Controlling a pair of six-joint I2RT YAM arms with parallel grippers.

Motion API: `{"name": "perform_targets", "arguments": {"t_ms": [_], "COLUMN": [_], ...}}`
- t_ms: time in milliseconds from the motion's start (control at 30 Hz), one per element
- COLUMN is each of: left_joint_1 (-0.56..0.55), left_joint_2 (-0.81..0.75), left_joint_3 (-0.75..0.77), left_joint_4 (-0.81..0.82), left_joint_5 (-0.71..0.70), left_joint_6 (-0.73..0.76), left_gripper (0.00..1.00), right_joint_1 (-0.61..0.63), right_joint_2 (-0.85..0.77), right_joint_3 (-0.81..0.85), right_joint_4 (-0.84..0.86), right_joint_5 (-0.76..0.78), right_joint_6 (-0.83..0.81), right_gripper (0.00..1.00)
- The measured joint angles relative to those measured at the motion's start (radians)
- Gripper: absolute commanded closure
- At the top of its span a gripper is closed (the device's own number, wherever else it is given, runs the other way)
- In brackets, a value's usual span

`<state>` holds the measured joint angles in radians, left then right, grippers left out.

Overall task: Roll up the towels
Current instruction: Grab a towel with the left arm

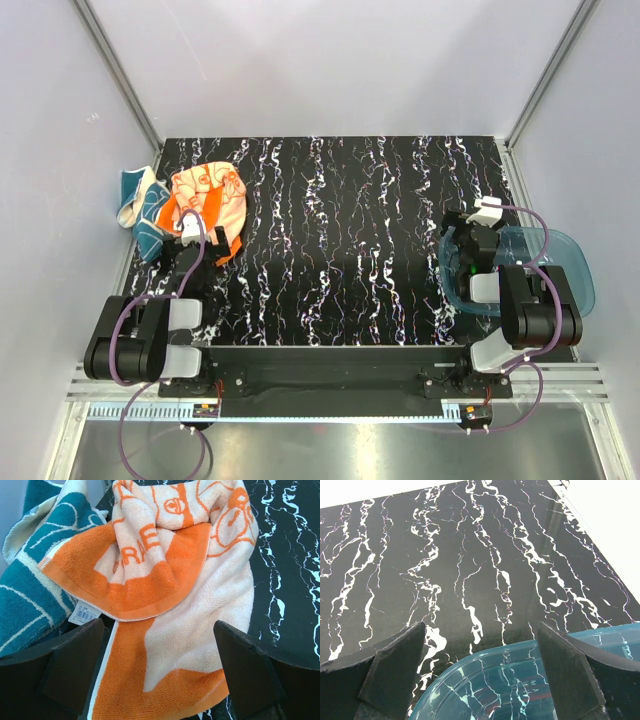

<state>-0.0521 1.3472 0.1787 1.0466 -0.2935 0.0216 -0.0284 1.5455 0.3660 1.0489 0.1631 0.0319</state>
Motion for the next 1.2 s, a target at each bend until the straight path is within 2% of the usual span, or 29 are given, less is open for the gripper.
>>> {"name": "perform_targets", "arguments": {"t_ms": [267, 333, 400, 467, 567, 633, 700, 800, 900, 1033, 1200], "left_joint_1": [0.003, 0.003, 0.003, 0.003, 0.004, 0.004, 0.02, 0.044, 0.049, 0.066, 0.072], "left_joint_2": [-0.011, -0.055, -0.091, -0.093, -0.147, -0.213, -0.242, -0.154, 0.053, 0.179, 0.242], "left_joint_3": [0.011, 0.064, 0.214, 0.412, 0.571, 0.6, 0.596, 0.683, 0.872, 0.903, 0.908], "left_joint_4": [-0.032, -0.17, -0.428, -0.615, -0.734, -0.796, -0.828, -0.972, -1.167, -1.311, -1.459], "left_joint_5": [-0.008, -0.039, -0.082, -0.1, -0.104, -0.116, -0.087, -0.028, 0.016, 0.116, 0.119], "left_joint_6": [-0.006, -0.024, -0.049, -0.094, -0.209, -0.404, -0.502, -0.578, -0.622, -0.626, -0.652], "left_gripper": [0.01, 0.01, 0.01, 0.01, 0.01, 0.01, 0.01, 0.01, 0.02, 0.03, 0.05], "right_joint_1": [0.0, 0.0, 0.0, 0.003, 0.023, 0.054, 0.088, 0.103, 0.098, 0.098, 0.098], "right_joint_2": [-0.003, -0.032, -0.098, -0.181, -0.3, -0.375, -0.455, -0.541, -0.572, -0.502, -0.383], "right_joint_3": [-0.001, -0.002, 0.0, 0.018, 0.089, 0.153, 0.229, 0.343, 0.406, 0.451, 0.48], "right_joint_4": [0.0, -0.032, -0.109, -0.211, -0.355, -0.458, -0.553, -0.715, -0.842, -1.012, -1.208], "right_joint_5": [0.002, 0.001, -0.008, -0.035, -0.077, -0.093, -0.11, -0.122, -0.166, -0.286, -0.386], "right_joint_6": [0.003, 0.004, 0.003, -0.002, -0.005, 0.005, 0.059, 0.255, 0.428, 0.517, 0.531], "right_gripper": [0.0, 0.0, 0.0, 0.0, 0.0, 0.0, 0.0, 0.0, 0.0, 0.0, 0.0]}}
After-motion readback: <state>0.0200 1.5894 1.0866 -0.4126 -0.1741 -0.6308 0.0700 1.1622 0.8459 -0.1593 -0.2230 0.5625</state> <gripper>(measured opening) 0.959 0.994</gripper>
